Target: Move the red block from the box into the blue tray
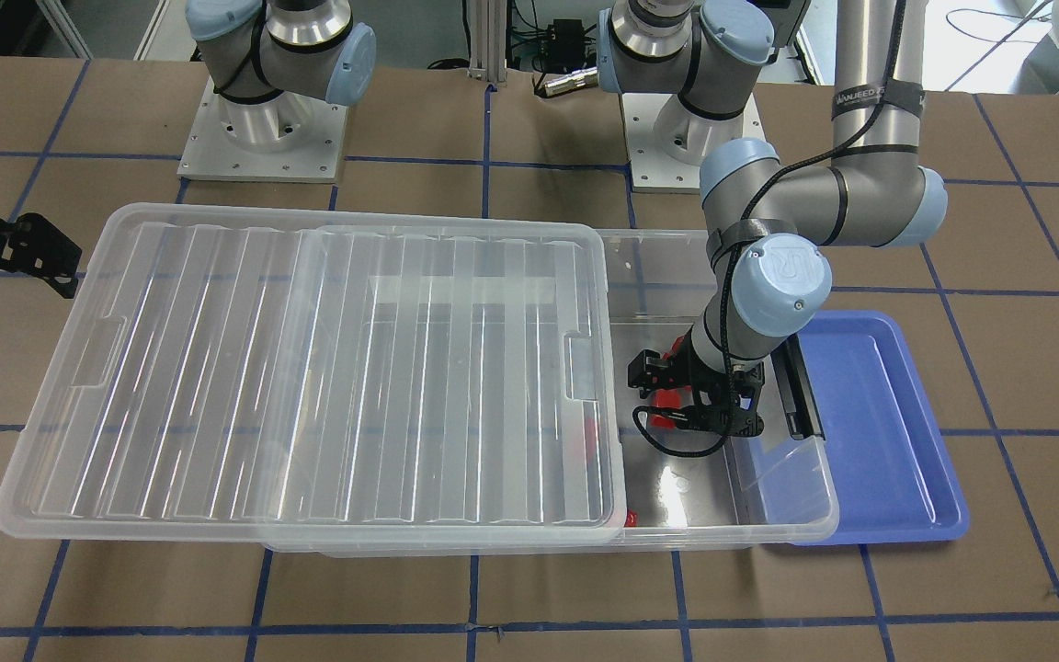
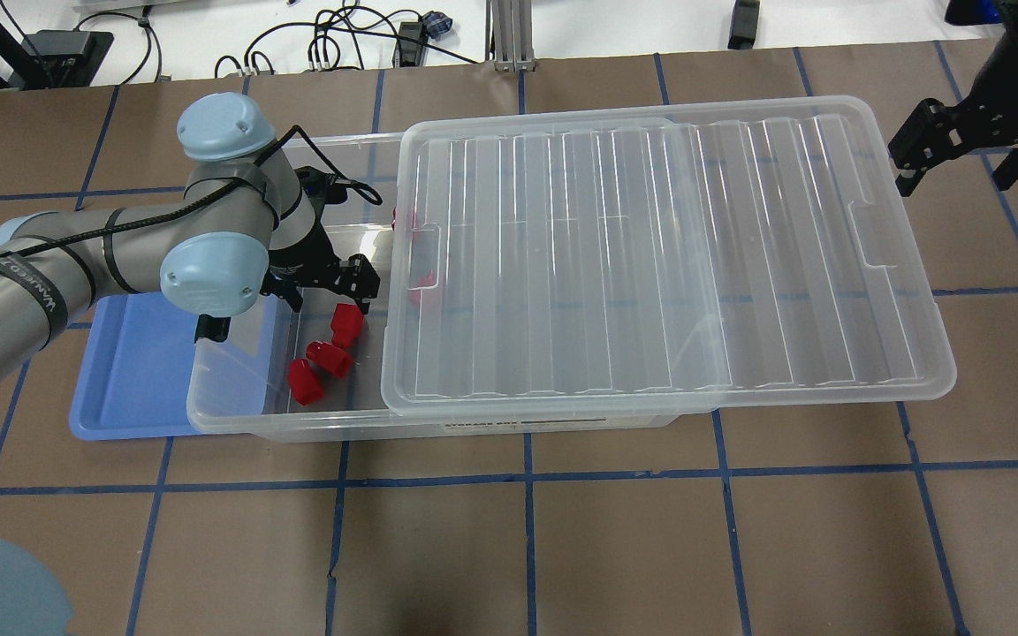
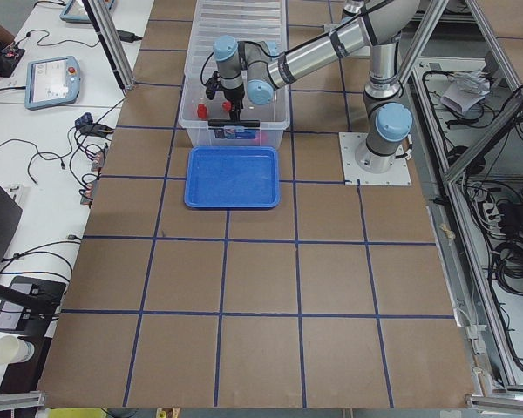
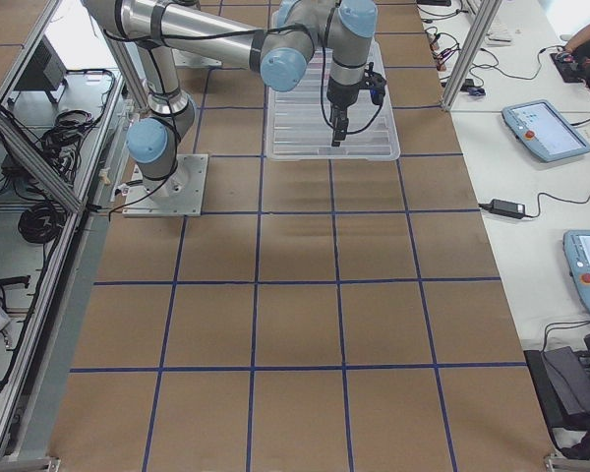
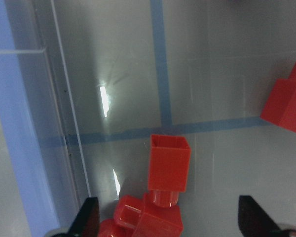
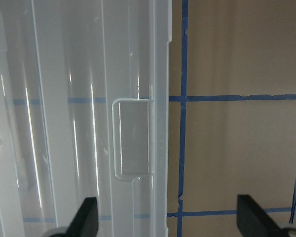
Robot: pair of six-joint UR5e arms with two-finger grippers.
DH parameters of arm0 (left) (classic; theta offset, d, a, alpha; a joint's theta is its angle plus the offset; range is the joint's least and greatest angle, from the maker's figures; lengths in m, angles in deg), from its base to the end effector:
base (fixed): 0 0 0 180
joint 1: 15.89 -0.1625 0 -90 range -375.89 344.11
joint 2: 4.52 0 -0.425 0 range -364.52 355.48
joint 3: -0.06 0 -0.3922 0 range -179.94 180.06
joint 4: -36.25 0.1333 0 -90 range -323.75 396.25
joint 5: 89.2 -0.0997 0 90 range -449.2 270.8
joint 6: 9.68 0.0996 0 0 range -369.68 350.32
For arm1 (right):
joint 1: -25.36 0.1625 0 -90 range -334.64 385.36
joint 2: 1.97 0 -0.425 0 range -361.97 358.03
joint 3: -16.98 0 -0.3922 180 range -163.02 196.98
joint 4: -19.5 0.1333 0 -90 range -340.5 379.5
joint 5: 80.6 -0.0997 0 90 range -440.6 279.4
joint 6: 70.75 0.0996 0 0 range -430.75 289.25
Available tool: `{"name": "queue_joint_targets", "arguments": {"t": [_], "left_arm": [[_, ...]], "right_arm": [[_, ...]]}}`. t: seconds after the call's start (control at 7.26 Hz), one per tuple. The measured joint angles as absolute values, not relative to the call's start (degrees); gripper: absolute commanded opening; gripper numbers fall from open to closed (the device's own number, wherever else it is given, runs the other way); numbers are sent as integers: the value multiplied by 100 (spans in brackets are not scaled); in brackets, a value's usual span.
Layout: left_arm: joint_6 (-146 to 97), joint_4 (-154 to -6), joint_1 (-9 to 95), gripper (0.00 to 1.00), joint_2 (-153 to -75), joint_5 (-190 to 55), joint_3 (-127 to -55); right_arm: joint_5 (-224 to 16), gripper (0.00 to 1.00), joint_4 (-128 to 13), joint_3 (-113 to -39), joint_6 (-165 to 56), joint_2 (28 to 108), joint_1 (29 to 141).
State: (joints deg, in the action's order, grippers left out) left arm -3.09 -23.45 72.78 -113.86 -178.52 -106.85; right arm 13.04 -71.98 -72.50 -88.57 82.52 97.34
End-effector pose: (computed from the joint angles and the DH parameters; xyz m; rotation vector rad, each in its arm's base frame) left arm -0.1218 -0.5488 0.2222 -0.1421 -3.1152 -0.1604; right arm -0.0416 -0.5385 0.4461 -0.0024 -3.0977 -0.1206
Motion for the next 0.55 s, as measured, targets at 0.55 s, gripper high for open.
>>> {"name": "queue_joint_targets", "arguments": {"t": [0.55], "left_arm": [[-270,-1941,7273,90,-11763,-17857,-10716]], "right_arm": [[1357,100,-7154,-7221,-8852,8210,9726]]}}
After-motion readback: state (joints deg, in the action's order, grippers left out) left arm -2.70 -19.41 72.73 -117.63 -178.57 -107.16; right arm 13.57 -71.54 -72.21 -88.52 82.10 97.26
